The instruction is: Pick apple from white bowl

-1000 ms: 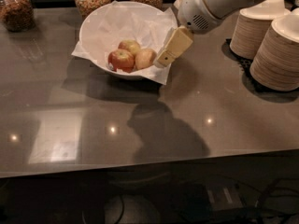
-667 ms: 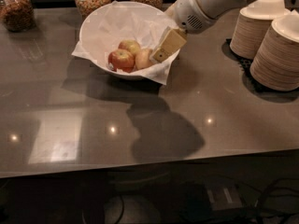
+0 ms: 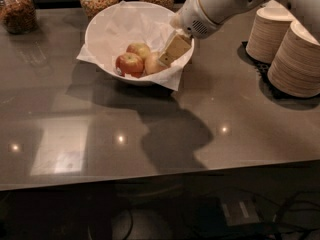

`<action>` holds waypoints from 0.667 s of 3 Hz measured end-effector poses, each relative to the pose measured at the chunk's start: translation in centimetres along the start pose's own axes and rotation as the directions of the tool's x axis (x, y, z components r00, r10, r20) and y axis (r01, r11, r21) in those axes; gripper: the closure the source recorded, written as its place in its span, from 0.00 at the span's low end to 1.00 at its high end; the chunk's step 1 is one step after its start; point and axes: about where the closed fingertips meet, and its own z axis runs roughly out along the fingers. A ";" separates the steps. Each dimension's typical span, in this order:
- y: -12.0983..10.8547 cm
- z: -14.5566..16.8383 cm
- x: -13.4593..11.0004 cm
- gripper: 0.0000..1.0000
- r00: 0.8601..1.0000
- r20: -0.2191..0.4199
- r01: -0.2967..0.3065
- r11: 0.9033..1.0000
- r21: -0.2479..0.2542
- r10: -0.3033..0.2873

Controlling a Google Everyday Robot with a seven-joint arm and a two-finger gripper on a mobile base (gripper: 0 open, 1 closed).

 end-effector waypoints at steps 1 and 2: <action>-0.1 1.4 -0.1 0.22 1.000 0.001 0.002 1.000 -0.023 -0.002; -0.1 2.7 -0.2 0.23 1.000 0.000 0.005 0.999 -0.042 -0.005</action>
Offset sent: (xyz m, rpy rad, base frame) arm 0.0203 0.0197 -0.0240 0.0009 0.0411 0.0394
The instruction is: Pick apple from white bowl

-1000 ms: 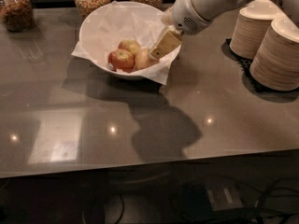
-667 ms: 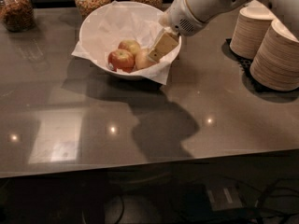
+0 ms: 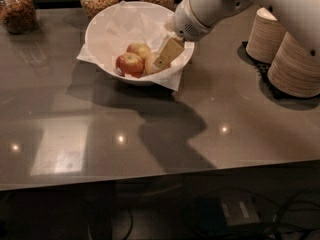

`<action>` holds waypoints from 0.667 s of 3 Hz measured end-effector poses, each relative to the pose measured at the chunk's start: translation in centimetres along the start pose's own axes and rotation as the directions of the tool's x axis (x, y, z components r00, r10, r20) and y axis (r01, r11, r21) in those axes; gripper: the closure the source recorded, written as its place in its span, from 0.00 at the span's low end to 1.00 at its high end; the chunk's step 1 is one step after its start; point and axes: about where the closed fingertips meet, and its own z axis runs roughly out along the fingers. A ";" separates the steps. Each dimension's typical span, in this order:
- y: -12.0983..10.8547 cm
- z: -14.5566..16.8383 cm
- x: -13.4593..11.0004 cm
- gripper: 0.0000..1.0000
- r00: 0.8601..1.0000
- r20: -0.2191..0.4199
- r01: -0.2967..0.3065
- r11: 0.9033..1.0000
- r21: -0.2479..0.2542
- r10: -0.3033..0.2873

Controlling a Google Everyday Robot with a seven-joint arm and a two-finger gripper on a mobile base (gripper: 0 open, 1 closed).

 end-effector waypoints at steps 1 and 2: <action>-0.1 1.2 0.0 0.24 1.000 -0.004 0.003 1.000 -0.016 -0.003; -0.1 2.0 0.1 0.24 1.000 -0.007 0.002 1.000 -0.027 -0.002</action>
Offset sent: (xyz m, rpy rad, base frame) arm 0.0149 0.0116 -0.0221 -0.0059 0.0328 0.0183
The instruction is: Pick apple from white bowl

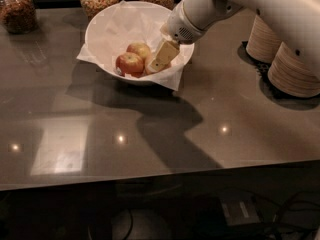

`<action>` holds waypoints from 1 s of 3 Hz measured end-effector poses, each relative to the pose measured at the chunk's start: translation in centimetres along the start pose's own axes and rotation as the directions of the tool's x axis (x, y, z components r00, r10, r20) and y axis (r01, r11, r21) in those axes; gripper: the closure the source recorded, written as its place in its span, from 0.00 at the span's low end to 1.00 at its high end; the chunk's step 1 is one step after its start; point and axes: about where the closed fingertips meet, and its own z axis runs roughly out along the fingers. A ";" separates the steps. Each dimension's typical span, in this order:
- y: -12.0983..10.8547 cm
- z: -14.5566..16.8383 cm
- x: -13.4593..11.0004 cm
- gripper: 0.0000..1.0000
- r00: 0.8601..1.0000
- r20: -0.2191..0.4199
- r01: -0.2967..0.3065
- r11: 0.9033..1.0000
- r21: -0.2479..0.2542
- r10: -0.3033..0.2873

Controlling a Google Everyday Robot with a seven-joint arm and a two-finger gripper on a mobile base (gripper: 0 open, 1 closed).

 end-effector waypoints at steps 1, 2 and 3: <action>0.0 0.8 0.4 0.24 1.000 -0.006 -0.008 1.000 -0.009 0.008; 0.0 1.3 0.6 0.25 1.000 -0.010 -0.014 1.000 -0.015 0.014; 0.0 2.0 0.9 0.25 1.000 -0.016 -0.023 1.000 -0.022 0.022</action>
Offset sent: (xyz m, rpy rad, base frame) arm 0.0104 0.0016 -0.0234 -0.0028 0.0393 -0.0156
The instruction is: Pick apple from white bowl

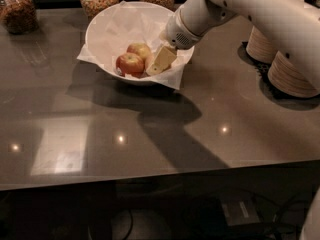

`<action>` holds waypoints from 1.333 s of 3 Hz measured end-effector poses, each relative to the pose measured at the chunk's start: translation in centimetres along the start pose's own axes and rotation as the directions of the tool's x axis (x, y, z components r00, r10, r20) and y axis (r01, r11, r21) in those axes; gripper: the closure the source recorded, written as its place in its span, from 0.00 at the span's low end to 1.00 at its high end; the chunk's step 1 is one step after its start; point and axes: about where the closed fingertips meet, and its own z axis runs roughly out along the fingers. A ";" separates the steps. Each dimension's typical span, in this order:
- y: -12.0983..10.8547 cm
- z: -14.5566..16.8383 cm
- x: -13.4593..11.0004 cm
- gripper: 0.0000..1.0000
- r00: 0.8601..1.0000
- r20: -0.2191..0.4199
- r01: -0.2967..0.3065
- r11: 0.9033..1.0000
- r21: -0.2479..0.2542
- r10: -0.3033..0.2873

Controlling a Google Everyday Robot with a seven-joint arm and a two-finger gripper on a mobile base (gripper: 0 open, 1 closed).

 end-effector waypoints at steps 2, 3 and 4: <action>0.0 1.3 0.9 0.26 1.000 -0.017 -0.017 1.000 -0.010 0.017; -0.1 2.1 1.6 0.26 0.999 -0.033 -0.029 0.999 -0.014 0.029; -0.2 2.9 2.4 0.27 0.998 -0.050 -0.043 0.999 -0.017 0.043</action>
Offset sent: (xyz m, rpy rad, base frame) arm 0.0086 -0.0039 -0.0247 -0.0165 0.0343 -0.0280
